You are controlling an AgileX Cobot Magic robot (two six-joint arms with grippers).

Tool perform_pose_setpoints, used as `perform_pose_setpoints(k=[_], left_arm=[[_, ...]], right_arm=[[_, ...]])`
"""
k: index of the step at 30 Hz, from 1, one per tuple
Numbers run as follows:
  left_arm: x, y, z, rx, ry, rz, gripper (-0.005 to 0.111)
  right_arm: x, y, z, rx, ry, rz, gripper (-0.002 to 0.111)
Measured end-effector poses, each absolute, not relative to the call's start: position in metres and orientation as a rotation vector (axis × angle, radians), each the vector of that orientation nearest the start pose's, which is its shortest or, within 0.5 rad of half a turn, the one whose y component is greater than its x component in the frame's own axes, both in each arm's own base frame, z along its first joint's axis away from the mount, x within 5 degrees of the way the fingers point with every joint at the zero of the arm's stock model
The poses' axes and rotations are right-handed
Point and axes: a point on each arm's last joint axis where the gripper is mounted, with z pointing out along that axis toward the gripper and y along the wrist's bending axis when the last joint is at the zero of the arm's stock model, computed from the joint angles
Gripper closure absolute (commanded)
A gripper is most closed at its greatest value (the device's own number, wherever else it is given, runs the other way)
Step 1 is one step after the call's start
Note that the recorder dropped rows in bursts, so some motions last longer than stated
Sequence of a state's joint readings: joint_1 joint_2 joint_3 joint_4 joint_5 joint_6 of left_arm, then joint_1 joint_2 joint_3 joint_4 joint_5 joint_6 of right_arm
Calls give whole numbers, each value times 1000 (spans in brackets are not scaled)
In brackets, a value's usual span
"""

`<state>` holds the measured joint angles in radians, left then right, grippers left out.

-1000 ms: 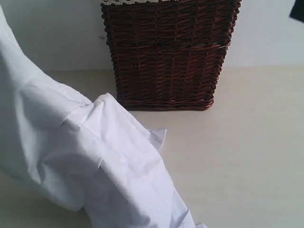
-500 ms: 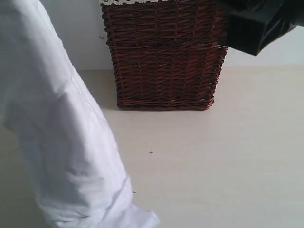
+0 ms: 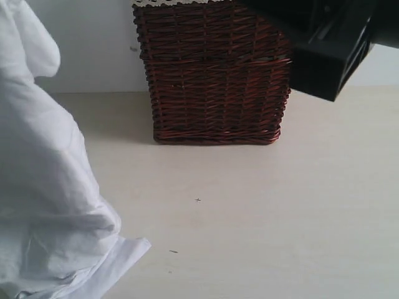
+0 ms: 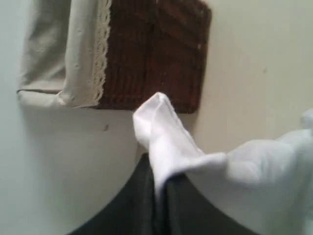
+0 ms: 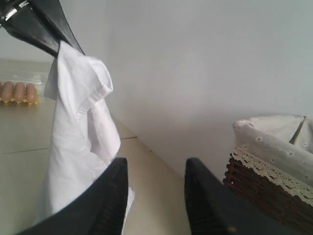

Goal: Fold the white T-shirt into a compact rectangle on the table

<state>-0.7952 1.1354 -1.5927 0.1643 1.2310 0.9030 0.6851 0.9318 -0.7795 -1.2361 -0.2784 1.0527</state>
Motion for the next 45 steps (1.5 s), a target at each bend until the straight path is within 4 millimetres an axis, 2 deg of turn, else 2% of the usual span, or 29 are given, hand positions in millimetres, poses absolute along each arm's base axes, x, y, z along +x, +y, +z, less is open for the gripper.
perform_pose_setpoints(k=[5,8,11,14,18,21,24,28,34,38,41,43,45], left_arm=[[128,-143,482,1753,1447,-44,107],[128,-151,476,1789,1434,-106,107],[137,-147,473,1763,1499,-2,107],[150,-139,474,1634,1597,153,107],[160,-134,485,1438,1604,237,107],[158,-133,489,1395,1584,215,107],[156,-132,489,1393,1592,203,107],[157,-130,489,1397,1606,239,107],[158,-129,489,1394,1603,254,107],[158,-129,489,1393,1604,253,107],[158,-129,489,1391,1606,252,107],[158,-129,489,1391,1606,252,107],[158,-128,488,1398,1618,254,107]], right_arm=[[136,152,379,-929,1300,661,69],[135,155,374,-980,1306,672,69],[135,156,372,-992,1328,675,69],[133,158,370,-1017,1330,707,69],[131,175,354,-1191,1329,850,69],[147,189,329,-1249,1432,861,67],[169,201,306,-1245,1550,819,57],[184,219,293,-1255,1619,914,47],[200,236,288,-1226,1654,1000,47],[209,246,280,-1236,1654,993,47],[215,261,275,-1265,1634,966,48],[219,273,271,-1282,1630,938,52],[224,282,268,-1278,1640,901,64]])
